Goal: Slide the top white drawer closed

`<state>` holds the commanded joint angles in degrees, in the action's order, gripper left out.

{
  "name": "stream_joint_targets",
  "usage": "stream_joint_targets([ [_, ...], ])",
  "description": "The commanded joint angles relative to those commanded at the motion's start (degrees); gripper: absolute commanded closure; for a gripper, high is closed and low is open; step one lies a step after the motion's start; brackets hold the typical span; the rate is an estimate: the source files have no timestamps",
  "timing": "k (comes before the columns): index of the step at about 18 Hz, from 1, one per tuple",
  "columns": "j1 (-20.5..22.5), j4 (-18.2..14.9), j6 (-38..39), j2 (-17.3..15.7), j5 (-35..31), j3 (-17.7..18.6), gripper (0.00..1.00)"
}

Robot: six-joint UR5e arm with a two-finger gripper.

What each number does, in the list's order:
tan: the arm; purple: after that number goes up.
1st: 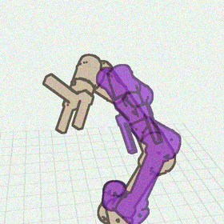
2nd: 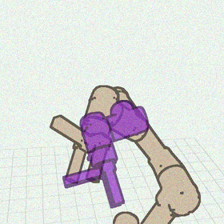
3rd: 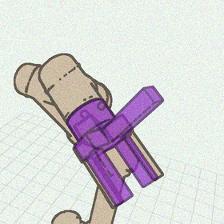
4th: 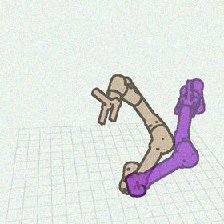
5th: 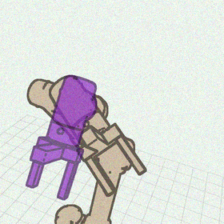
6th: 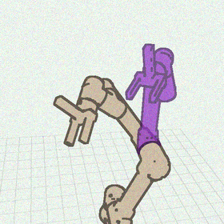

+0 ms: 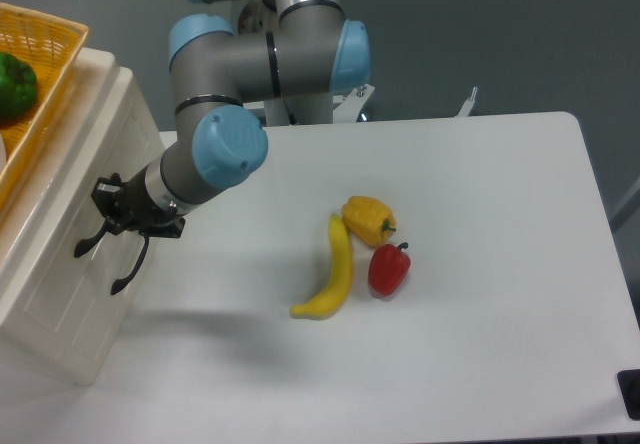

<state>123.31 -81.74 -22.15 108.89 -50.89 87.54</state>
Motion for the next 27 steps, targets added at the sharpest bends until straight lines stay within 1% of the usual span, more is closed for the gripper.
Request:
stream_joint_targets([
  [2, -0.01, 0.0, -0.09, 0.0, -0.09, 0.0, 0.98],
  [3, 0.08, 0.0, -0.17, 0.0, -0.09, 0.0, 0.89],
  [4, 0.34, 0.0, -0.17, 0.0, -0.26, -0.09, 0.84],
  [5, 1.13, 0.09, -0.26, 0.0, -0.7, 0.0, 0.78],
  [6, 2.36, 0.09, -0.18, -0.09, -1.49, 0.0, 0.74],
  [9, 5.96, 0.09, -0.44, -0.61, -4.56, -0.09, 0.66],
  [14, 13.07, 0.18, -0.44, -0.35, -8.17, -0.7, 0.66],
  [17, 18.52, 0.44, -1.4, 0.0, -12.9, -1.58, 0.66],
  [20, 23.36, 0.79, -3.07, 1.32, -16.87, -1.93, 0.66],
  [21, 24.68, 2.27, -3.51, 1.93, -17.75, -1.93, 0.65],
  [23, 26.97, 5.26, -3.86, 3.07, -22.04, -1.85, 0.65],
  [25, 28.03, 7.37, -3.78, 4.3, -26.09, -1.85, 0.65],
  [26, 28.21, 8.08, -3.78, 4.92, -27.58, -1.85, 0.62],
  [27, 28.38, 8.35, -3.78, 5.27, -29.08, -1.85, 0.53],
])
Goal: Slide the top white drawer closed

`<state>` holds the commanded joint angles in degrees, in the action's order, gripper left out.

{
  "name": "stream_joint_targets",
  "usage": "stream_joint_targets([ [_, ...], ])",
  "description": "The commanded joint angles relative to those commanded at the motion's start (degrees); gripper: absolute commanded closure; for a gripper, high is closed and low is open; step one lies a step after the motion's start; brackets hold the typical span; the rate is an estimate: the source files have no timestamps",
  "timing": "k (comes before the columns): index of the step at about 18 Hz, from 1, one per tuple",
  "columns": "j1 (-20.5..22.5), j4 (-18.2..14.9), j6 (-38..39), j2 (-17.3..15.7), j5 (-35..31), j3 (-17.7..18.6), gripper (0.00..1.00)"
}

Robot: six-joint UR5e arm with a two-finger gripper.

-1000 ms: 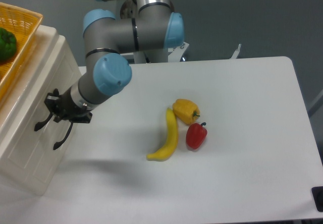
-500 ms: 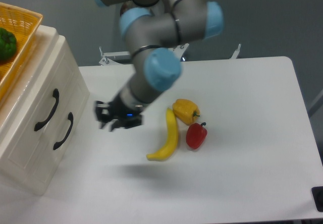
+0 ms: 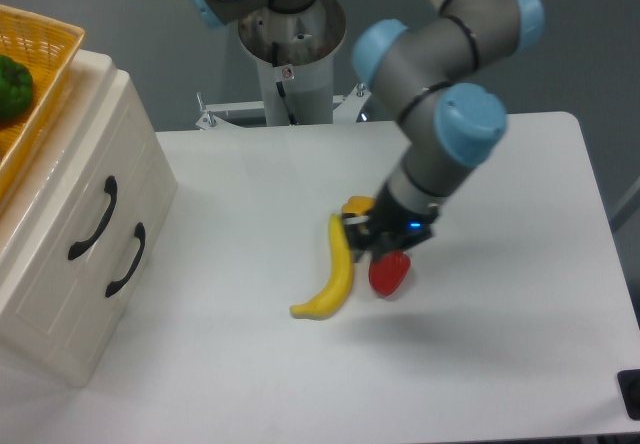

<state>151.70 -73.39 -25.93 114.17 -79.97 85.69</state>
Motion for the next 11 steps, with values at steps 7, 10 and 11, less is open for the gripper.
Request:
stream_joint_targets([
  [7, 3.51, 4.39, -0.17, 1.06, -2.74, -0.44, 0.23],
  [10, 3.78, 5.01, -1.49, 2.11, -2.91, -1.4, 0.0],
  [11, 4.04, 5.01, -2.89, 2.46, -3.0, -2.02, 0.0],
])
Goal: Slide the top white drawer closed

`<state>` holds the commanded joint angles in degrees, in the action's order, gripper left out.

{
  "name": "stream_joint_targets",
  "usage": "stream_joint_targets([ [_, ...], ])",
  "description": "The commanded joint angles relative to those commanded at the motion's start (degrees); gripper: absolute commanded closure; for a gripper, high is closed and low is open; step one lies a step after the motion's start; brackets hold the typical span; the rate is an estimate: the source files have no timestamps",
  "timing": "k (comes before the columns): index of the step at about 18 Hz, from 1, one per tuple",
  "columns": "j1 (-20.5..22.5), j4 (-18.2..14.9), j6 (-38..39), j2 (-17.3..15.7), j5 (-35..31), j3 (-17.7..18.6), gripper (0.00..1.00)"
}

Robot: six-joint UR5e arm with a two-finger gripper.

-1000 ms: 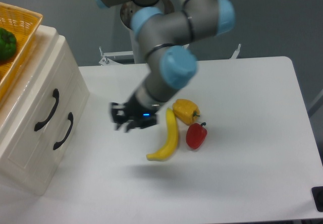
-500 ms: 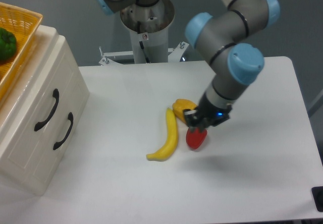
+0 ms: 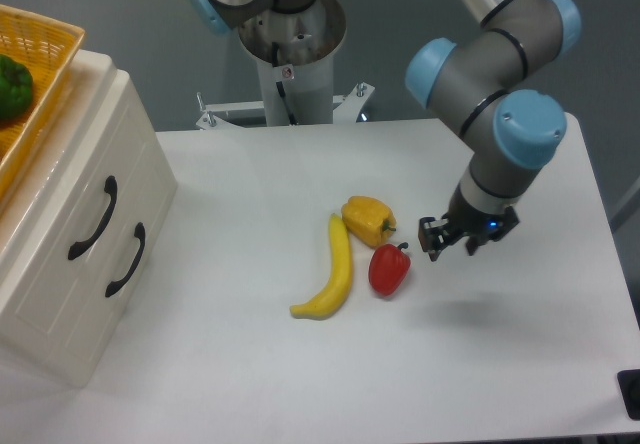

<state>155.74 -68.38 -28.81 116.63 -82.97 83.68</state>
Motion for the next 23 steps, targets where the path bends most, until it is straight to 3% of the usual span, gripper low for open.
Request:
stream_joint_targets([
  [4, 1.84, 1.31, -9.65, 0.18, -0.44, -1.15, 0.0],
  [7, 2.29, 1.67, -23.44, 1.49, -8.67, -2.9, 0.0],
  [10, 2.46, 1.67, -25.84, 4.56, -13.35, -5.71, 0.0],
  [13, 3.52, 2.02, -35.67, 6.68, -13.19, -8.26, 0.0],
  [18, 3.87, 2.55, -45.68, 9.23, -12.66, -13.01, 0.0],
  [23, 6.41, 2.29, -53.61, 10.28, -6.87, -13.89, 0.0],
])
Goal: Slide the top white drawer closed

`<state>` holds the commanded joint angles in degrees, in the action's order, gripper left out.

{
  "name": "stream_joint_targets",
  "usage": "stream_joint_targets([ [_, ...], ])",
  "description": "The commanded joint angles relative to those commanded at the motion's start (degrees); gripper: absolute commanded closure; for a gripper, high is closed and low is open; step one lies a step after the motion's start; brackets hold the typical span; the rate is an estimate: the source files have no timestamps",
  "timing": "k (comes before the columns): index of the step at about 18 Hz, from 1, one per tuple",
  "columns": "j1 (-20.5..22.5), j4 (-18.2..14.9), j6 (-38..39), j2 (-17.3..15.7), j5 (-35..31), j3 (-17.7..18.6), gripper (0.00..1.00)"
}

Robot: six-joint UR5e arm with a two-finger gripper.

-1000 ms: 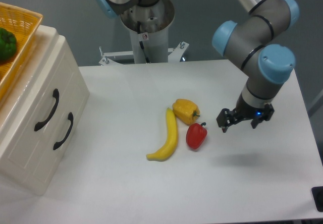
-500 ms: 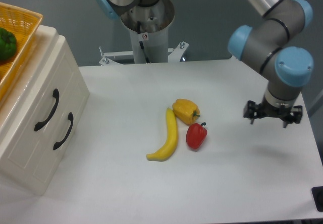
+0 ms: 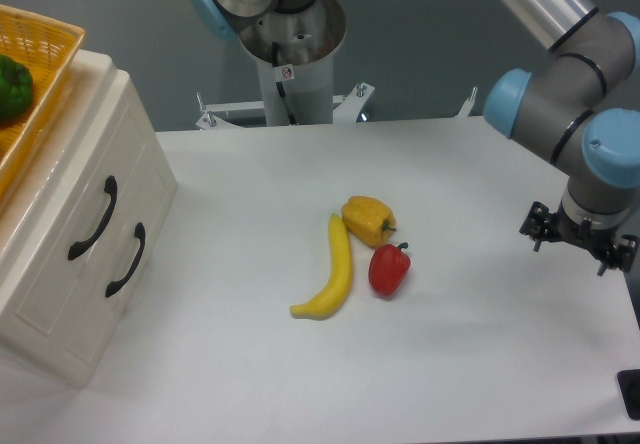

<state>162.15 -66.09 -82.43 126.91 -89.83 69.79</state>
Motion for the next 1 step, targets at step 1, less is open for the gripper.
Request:
stream_joint_targets([
  [1, 0.1, -0.09, -1.58, 0.09, 0.1, 0.0, 0.0],
])
